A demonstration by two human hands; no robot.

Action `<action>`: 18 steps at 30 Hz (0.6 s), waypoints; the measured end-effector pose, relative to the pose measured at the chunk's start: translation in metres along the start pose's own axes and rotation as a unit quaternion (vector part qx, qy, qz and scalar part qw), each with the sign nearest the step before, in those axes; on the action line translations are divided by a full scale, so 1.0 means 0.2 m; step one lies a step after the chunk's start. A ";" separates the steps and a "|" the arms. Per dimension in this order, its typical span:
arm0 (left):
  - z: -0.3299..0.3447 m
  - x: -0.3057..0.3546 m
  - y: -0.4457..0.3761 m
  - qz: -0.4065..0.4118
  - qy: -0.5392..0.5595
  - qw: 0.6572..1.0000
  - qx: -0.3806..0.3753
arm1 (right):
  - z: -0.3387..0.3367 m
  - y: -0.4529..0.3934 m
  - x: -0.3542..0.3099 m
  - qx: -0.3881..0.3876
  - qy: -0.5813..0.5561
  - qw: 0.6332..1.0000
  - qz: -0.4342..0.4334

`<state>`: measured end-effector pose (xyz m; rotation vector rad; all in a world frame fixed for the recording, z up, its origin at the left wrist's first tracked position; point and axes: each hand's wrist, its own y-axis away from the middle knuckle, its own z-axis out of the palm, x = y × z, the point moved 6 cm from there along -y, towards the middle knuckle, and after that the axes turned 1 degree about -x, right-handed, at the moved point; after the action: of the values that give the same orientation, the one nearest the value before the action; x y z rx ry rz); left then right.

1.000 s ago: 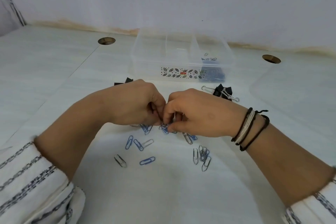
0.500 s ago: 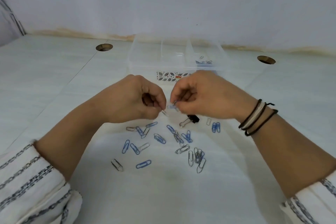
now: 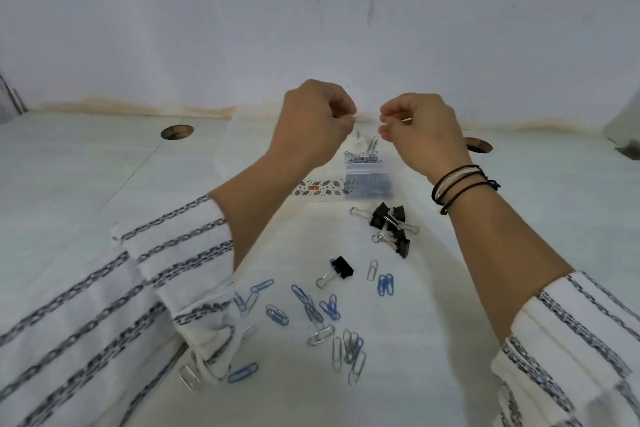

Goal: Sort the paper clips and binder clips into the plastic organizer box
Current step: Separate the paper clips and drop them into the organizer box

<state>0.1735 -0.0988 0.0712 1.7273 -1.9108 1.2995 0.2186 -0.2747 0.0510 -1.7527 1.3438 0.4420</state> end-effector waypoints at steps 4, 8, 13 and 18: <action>-0.04 -0.04 0.05 0.004 -0.014 1.000 -0.016 | -0.07 0.03 -0.09 0.020 0.016 0.999 -0.028; -0.15 -0.08 0.26 0.024 -0.058 0.988 -0.142 | -0.06 0.19 -0.24 -0.104 -0.020 0.994 -0.042; -0.16 -0.22 0.58 0.002 -0.146 0.913 -0.381 | 0.15 0.59 -0.38 -0.438 0.078 0.886 -0.132; -0.19 -0.30 0.68 -0.024 -0.167 0.878 -0.447 | 0.27 0.77 -0.36 -0.545 0.210 0.800 -0.140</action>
<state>0.0537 -0.0453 -0.0094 1.4897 -2.1027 -0.0095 0.0636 -0.1953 0.0078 -3.1108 1.1175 0.7789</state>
